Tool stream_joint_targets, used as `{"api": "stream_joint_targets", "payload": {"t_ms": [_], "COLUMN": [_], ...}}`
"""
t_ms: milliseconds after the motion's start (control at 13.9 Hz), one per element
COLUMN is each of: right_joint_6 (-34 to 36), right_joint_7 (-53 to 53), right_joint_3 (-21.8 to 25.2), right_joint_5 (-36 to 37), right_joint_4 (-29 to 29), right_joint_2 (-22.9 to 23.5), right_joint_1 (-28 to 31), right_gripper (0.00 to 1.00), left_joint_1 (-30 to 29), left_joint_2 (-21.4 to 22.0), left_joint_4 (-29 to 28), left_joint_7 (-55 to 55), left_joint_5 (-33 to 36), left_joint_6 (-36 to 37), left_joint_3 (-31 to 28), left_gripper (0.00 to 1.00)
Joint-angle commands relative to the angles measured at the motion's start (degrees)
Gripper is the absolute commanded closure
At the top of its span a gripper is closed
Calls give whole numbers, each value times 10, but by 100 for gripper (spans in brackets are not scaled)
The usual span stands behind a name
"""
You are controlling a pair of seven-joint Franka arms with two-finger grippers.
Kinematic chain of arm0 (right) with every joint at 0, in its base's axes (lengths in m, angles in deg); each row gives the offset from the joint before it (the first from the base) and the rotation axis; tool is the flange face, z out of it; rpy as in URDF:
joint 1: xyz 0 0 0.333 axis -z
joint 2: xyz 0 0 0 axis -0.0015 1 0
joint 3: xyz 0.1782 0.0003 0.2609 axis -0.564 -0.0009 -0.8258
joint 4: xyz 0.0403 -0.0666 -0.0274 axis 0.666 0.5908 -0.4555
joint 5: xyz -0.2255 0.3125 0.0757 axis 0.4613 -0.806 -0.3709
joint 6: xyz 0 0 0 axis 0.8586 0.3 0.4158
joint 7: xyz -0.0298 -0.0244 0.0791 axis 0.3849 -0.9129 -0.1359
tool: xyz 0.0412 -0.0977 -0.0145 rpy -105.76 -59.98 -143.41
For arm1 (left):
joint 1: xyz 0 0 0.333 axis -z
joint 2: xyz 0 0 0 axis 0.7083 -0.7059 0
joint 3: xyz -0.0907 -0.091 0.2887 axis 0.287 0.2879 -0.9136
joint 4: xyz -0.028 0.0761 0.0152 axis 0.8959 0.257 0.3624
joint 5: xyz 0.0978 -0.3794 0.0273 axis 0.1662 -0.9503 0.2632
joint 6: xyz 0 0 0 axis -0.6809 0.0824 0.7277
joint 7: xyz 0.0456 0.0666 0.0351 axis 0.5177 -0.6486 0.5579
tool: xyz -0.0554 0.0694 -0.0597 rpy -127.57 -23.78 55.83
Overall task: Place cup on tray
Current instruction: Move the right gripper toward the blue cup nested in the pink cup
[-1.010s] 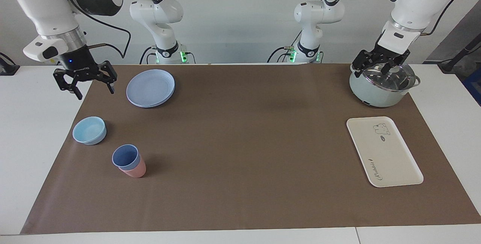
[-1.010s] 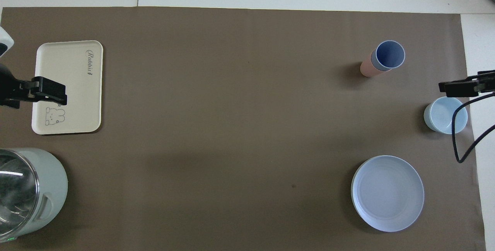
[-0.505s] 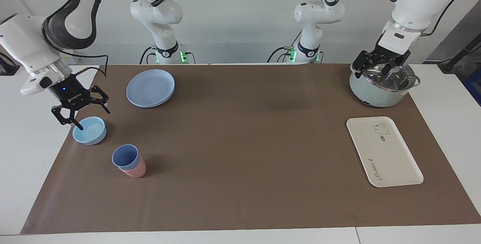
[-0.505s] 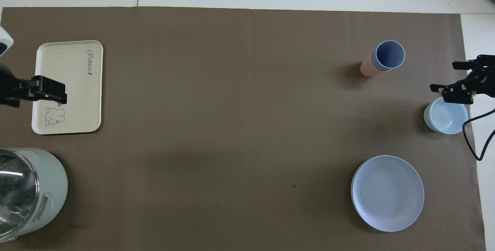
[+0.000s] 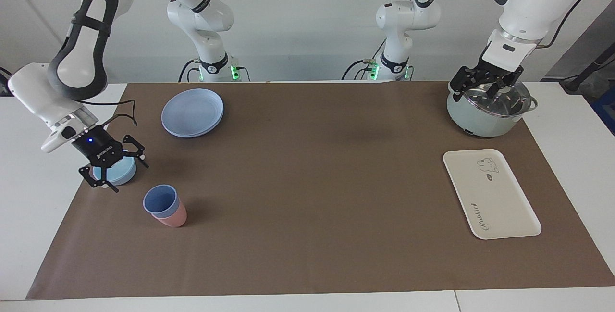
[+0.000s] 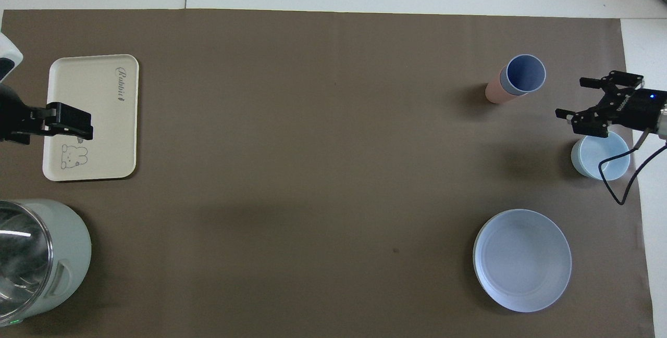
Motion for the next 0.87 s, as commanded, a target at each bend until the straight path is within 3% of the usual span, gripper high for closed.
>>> {"api": "stream_joint_targets", "payload": {"t_ms": [0,216,433,793], "right_joint_6": [16,52,51,45], "right_joint_7": [-82,-148,-171,-252], "right_joint_3": [-2,-2,-3,-3], "right_joint_5": [-84,-164,-196,-314], "right_joint_4": [15,15,16,23], "right_joint_2": [25,60,70,95], "right_joint_1": [6,16,10,-12], "right_gripper": [0,0,0,0], "left_joint_1": [-1,-3,1,4], "left_joint_2": [22,23,27,26], "left_joint_4": [-29,-34,-40,-42], "left_joint_7": [-7,-7,-5,2], "left_joint_5": [5,5,5,5], "left_joint_6": [-16,-18,-28,-56], "left_joint_3": [0,0,0,0], "left_gripper": [0,0,0,0]}}
